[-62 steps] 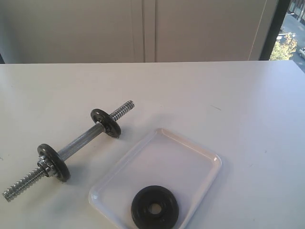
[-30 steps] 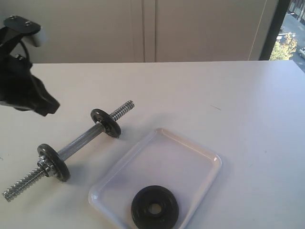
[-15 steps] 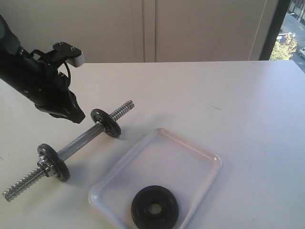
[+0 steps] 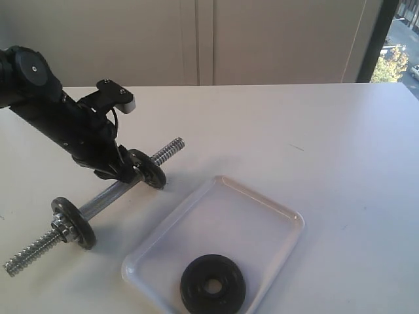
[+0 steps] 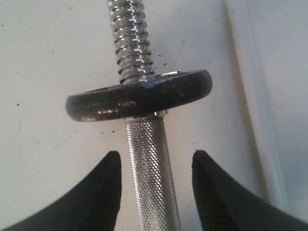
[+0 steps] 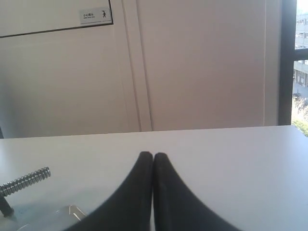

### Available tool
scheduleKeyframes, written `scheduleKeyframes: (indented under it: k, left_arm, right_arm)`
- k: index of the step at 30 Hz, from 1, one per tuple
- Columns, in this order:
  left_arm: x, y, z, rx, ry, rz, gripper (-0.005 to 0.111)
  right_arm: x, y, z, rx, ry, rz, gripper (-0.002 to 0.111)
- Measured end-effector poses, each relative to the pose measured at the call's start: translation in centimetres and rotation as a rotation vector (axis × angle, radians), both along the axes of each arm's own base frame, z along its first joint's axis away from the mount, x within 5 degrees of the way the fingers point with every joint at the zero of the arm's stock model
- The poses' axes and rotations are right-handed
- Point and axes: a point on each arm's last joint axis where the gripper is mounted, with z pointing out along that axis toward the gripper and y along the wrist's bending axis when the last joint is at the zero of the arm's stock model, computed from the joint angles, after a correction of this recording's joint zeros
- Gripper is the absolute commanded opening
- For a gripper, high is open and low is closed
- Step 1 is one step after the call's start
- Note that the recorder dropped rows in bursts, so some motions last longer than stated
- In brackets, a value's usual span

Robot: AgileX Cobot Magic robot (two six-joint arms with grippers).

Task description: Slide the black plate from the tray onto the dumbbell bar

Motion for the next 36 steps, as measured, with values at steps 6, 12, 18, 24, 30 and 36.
scheduleKeyframes:
  k: [6,12,18,24,30,36]
  left_arm:
    - [0.9,-0.3,-1.0,0.014,-0.003,-0.001,0.059]
    - [1.2,-0.3,-2.0,0.027,0.013,-0.002,0.062]
    - [1.5,-0.4,-2.7,0.033,0.018,0.004,0.062]
    - [1.8,-0.6,-3.7,0.028,0.023,0.019,0.062]
    - [1.9,-0.8,-3.8,0.02,0.016,0.012,0.062]
    - [2.0,-0.9,-4.3,0.02,0.024,0.014,0.062]
  right_arm:
    - [0.0,0.0,0.0,0.002,0.0,0.0,0.0]
    - [0.0,0.0,0.1,0.003,-0.005,0.0,0.0]
    - [0.0,0.0,0.1,0.004,-0.014,0.0,0.0]
    - [0.0,0.0,0.1,0.005,-0.016,0.0,0.0]
    - [0.0,0.0,0.1,0.005,-0.016,0.0,0.0]
    - [0.0,0.0,0.1,0.01,-0.015,0.001,0.0]
